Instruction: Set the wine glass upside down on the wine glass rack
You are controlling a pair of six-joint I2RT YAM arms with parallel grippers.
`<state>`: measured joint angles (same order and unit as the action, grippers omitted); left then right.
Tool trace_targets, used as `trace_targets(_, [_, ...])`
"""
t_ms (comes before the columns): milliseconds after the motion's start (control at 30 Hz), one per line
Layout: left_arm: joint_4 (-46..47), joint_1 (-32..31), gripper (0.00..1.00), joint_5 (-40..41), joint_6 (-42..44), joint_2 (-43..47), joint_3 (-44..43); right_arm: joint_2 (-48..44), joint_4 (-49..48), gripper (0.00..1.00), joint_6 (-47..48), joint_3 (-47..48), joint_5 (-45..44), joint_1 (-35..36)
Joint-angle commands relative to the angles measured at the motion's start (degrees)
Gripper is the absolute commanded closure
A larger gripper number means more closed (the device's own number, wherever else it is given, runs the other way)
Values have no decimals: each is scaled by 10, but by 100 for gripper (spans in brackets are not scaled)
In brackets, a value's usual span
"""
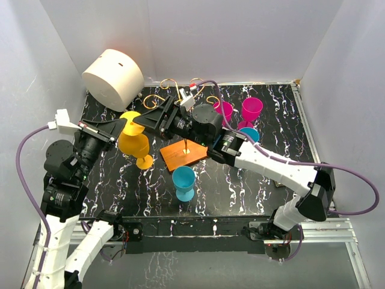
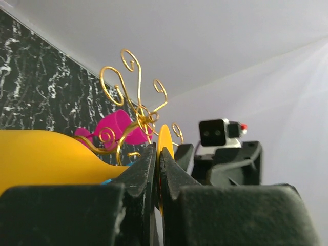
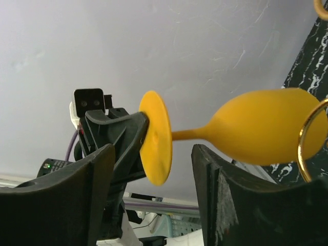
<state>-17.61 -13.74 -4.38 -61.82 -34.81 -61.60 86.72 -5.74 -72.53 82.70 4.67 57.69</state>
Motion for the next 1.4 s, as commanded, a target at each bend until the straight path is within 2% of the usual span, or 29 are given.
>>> trace_targets(0, [-14, -1, 100, 45, 37, -22, -38, -58, 20, 35, 43, 9, -48, 1])
trace_targets(133, [0, -1, 100, 46, 55, -47, -42, -104, 52, 27, 80, -13, -105, 1])
trace_targets(300, [89, -1, 100, -71, 50, -79, -21, -181, 79, 25, 199, -48, -148, 0])
trace_targets(500, [105, -1, 100, -96, 58, -98, -20, -273, 57, 22, 285, -129, -152, 0])
trace_targets(800, [111, -1, 100, -120, 15, -159, -37, -296, 115, 22, 314, -137, -152, 0])
trace_targets(1367, [195, -1, 100, -122, -17, -239, -36, -294, 110, 22, 304, -145, -154, 0])
